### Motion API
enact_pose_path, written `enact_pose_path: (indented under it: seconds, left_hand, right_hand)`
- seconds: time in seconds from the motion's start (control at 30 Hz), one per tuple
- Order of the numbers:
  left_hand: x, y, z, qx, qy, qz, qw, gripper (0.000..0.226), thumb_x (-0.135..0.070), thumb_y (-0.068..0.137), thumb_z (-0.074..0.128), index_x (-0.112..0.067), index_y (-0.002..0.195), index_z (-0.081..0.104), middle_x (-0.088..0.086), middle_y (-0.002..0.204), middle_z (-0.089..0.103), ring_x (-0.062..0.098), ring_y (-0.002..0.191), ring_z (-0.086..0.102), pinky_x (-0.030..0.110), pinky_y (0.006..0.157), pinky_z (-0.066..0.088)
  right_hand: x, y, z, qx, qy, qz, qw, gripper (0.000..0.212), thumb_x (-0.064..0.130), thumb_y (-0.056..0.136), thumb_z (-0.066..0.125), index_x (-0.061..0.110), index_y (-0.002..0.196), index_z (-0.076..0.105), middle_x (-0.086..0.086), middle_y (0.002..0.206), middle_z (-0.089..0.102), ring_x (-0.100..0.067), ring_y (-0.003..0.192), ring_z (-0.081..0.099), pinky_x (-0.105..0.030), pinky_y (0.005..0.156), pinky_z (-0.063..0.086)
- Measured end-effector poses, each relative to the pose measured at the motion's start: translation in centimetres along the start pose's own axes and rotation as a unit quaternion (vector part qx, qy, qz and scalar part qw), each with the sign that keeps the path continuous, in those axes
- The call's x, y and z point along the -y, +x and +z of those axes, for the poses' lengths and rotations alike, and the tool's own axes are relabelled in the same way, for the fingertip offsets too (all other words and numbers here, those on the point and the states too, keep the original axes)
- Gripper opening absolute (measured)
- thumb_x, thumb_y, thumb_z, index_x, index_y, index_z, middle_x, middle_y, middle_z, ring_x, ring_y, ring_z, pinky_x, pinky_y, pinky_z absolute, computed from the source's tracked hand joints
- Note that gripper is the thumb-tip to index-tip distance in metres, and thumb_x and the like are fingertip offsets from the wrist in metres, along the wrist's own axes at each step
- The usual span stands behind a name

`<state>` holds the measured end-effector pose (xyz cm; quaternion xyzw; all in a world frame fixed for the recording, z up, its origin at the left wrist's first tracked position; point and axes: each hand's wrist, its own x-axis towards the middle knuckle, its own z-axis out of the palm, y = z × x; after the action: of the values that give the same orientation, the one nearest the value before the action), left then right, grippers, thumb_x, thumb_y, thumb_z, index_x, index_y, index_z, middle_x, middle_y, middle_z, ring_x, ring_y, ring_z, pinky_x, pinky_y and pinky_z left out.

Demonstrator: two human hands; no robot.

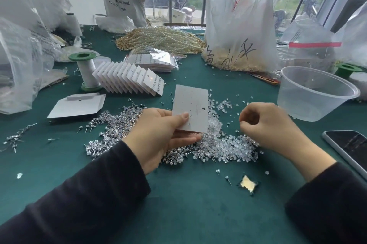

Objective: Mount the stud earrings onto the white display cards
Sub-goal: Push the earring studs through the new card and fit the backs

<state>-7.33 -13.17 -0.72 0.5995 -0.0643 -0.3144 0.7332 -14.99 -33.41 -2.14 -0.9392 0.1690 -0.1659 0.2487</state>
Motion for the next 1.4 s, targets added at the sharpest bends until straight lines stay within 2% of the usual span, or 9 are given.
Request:
enact_pose_path:
  seconds: [0.07,0.2,0.33,0.43,0.57,0.7,0.8,1.1,1.4]
  left_hand:
    - [0.3,-0.1,0.2,0.0,0.018,0.011,1.0,0.015,-0.004,0.086,0.056,0.011,0.084,0.056,0.018,0.058,0.068,0.025,0.051,0.067,0.02,0.041,0.052]
    - [0.8,-0.2,0.6,-0.012,0.039,0.04,0.998,0.014,-0.004,0.086,0.057,0.009,0.082,0.056,0.015,0.055,0.067,0.023,0.048,0.066,0.019,0.041,0.052]
    - [1.3,-0.2,1.2,-0.009,0.052,0.063,0.997,0.014,-0.003,0.087,0.055,0.008,0.079,0.058,0.012,0.053,0.067,0.02,0.044,0.064,0.018,0.04,0.051]
    - [1.7,-0.2,1.4,-0.012,0.068,0.079,0.994,0.016,-0.004,0.088,0.055,0.009,0.081,0.06,0.011,0.053,0.067,0.018,0.043,0.064,0.019,0.041,0.051]
    - [2.0,-0.3,1.7,-0.019,0.084,0.101,0.991,0.016,-0.005,0.087,0.057,0.007,0.079,0.063,0.011,0.057,0.067,0.018,0.044,0.063,0.02,0.043,0.052]
    - [2.1,-0.6,1.9,-0.022,0.089,0.112,0.989,0.016,-0.005,0.086,0.058,0.005,0.076,0.063,0.01,0.057,0.066,0.019,0.044,0.063,0.021,0.042,0.051]
    - [2.1,-0.6,1.9,-0.024,0.097,0.118,0.988,0.016,-0.004,0.087,0.057,0.006,0.077,0.064,0.011,0.058,0.066,0.018,0.043,0.063,0.02,0.042,0.051]
    - [2.1,-0.4,1.8,-0.04,0.123,0.146,0.981,0.018,-0.003,0.086,0.058,0.002,0.07,0.064,0.01,0.057,0.065,0.018,0.042,0.062,0.023,0.044,0.054]
    - [2.5,-0.3,1.8,-0.04,0.141,0.156,0.977,0.017,-0.005,0.086,0.058,0.008,0.077,0.065,0.018,0.064,0.067,0.019,0.044,0.063,0.022,0.043,0.052]
  right_hand:
    - [0.6,-0.2,-0.1,-0.023,0.076,0.004,0.997,0.015,0.006,0.075,0.063,0.02,0.069,0.065,0.003,0.066,0.066,-0.01,0.061,0.059,-0.019,0.057,0.044]
    - [1.9,-0.8,-0.2,-0.013,0.229,0.018,0.973,0.017,0.0,0.077,0.065,0.016,0.072,0.068,0.001,0.065,0.066,-0.003,0.053,0.054,-0.012,0.05,0.043]
    - [3.2,-1.7,0.1,0.0,0.316,-0.006,0.949,0.024,-0.003,0.079,0.065,0.019,0.069,0.07,-0.003,0.066,0.069,-0.007,0.06,0.057,-0.017,0.056,0.045]
    - [4.0,-2.2,0.8,-0.013,0.321,-0.048,0.946,0.022,0.002,0.081,0.066,0.021,0.073,0.071,-0.013,0.073,0.07,-0.015,0.062,0.056,-0.025,0.058,0.045]
    - [4.9,-2.8,1.8,-0.067,0.278,-0.12,0.951,0.016,0.004,0.081,0.066,0.019,0.079,0.071,0.0,0.074,0.07,-0.012,0.068,0.063,-0.02,0.066,0.05]
    - [5.1,-3.0,2.6,-0.062,0.249,-0.158,0.954,0.014,0.001,0.081,0.066,0.014,0.078,0.068,0.0,0.077,0.065,-0.016,0.074,0.061,-0.034,0.07,0.05]
    - [5.1,-3.1,2.9,-0.052,0.252,-0.172,0.951,0.014,-0.002,0.08,0.065,0.011,0.076,0.067,0.0,0.077,0.064,-0.019,0.073,0.061,-0.038,0.069,0.05]
    - [5.3,-3.2,3.3,-0.067,0.27,-0.174,0.945,0.017,-0.003,0.079,0.067,0.013,0.074,0.066,0.002,0.074,0.063,-0.014,0.07,0.06,-0.027,0.066,0.05]
    - [5.1,-3.2,3.5,-0.057,0.308,-0.116,0.943,0.011,0.008,0.079,0.07,0.017,0.076,0.064,0.001,0.074,0.066,-0.02,0.071,0.063,-0.041,0.069,0.052]
